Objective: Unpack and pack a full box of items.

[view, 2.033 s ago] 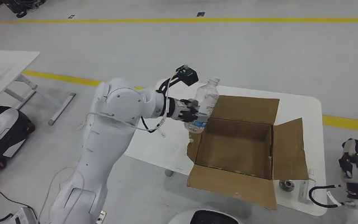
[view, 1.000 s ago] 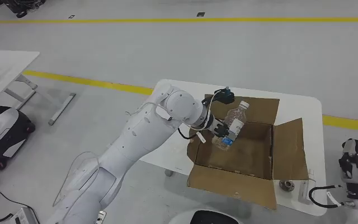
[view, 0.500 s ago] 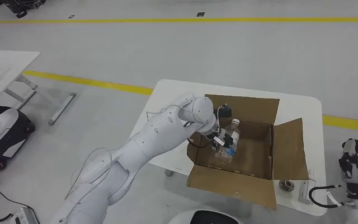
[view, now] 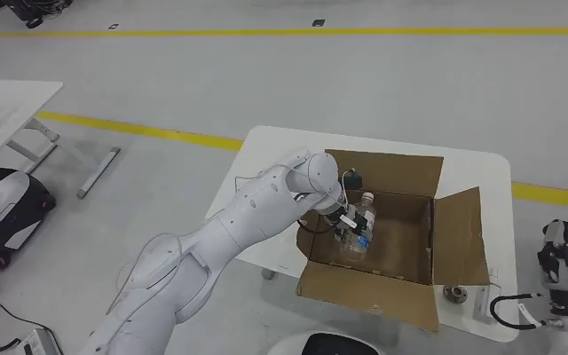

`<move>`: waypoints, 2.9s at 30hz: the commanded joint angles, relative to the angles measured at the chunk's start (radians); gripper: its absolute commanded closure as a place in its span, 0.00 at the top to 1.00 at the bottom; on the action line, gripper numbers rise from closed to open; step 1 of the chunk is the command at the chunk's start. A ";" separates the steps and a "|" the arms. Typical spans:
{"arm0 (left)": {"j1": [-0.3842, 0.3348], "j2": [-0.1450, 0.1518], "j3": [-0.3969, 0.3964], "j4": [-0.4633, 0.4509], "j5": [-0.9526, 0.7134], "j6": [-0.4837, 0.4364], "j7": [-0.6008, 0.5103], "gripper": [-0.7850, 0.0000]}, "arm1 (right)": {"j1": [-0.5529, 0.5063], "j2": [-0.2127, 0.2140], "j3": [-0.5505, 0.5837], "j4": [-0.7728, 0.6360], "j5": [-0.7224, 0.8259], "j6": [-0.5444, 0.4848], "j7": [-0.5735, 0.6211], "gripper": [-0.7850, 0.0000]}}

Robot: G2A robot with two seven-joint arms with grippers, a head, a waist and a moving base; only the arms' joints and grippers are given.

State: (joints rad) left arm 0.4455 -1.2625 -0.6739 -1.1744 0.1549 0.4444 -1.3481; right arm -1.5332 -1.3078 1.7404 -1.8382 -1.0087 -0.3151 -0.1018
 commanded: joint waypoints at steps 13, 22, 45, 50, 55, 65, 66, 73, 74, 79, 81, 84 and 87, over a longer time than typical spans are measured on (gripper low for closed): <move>0.017 -0.040 0.084 0.074 0.026 0.101 0.077 0.00 | 0.000 0.000 0.000 0.000 0.000 0.000 0.000 0.00; -0.032 -0.084 0.155 0.178 0.014 0.161 0.133 0.00 | 0.000 0.000 0.000 0.000 0.000 0.000 0.000 0.00; -0.126 -0.195 0.362 0.435 -0.058 0.209 0.181 1.00 | 0.000 0.000 0.000 0.000 0.000 0.000 0.000 0.00; -0.155 -0.203 0.363 0.442 -0.074 0.204 0.176 1.00 | 0.000 0.000 0.000 0.000 0.000 0.000 0.000 0.00; -0.177 -0.184 0.332 0.367 -0.044 0.145 0.202 1.00 | -0.014 0.002 0.009 -0.009 -0.009 0.014 0.011 0.00; -0.117 -0.052 0.202 -0.008 0.136 0.116 0.269 1.00 | -0.054 0.033 0.086 -0.012 -0.176 -0.013 0.410 0.00; -0.107 -0.042 0.188 -0.043 0.141 0.119 0.260 1.00 | -0.058 0.036 0.089 -0.003 -0.196 -0.017 0.424 0.00; -0.107 -0.042 0.188 -0.043 0.141 0.119 0.260 1.00 | -0.063 0.039 0.084 0.010 -0.251 -0.021 0.429 0.00; -0.107 -0.042 0.188 -0.043 0.141 0.119 0.260 1.00 | -0.063 0.039 0.084 0.010 -0.251 -0.021 0.429 0.00; -0.100 -0.042 0.189 -0.049 0.146 0.106 0.273 1.00 | -0.066 0.039 0.074 -0.004 -0.252 -0.024 0.409 0.00; -0.089 -0.039 0.185 -0.066 0.165 0.077 0.293 1.00 | -0.069 0.041 0.066 -0.020 -0.260 -0.039 0.420 0.00; -0.086 -0.027 0.176 -0.109 0.240 0.038 0.322 1.00 | -0.068 0.042 0.051 -0.048 -0.305 0.017 0.516 0.00; -0.069 -0.002 0.147 -0.171 0.327 -0.001 0.344 1.00 | -0.057 0.042 0.041 -0.083 -0.289 0.082 0.681 0.00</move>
State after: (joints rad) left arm 0.3708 -1.2747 -0.5174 -1.3216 0.4367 0.4569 -1.0137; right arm -1.5935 -1.2656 1.7821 -1.9123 -1.3047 -0.2592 0.5081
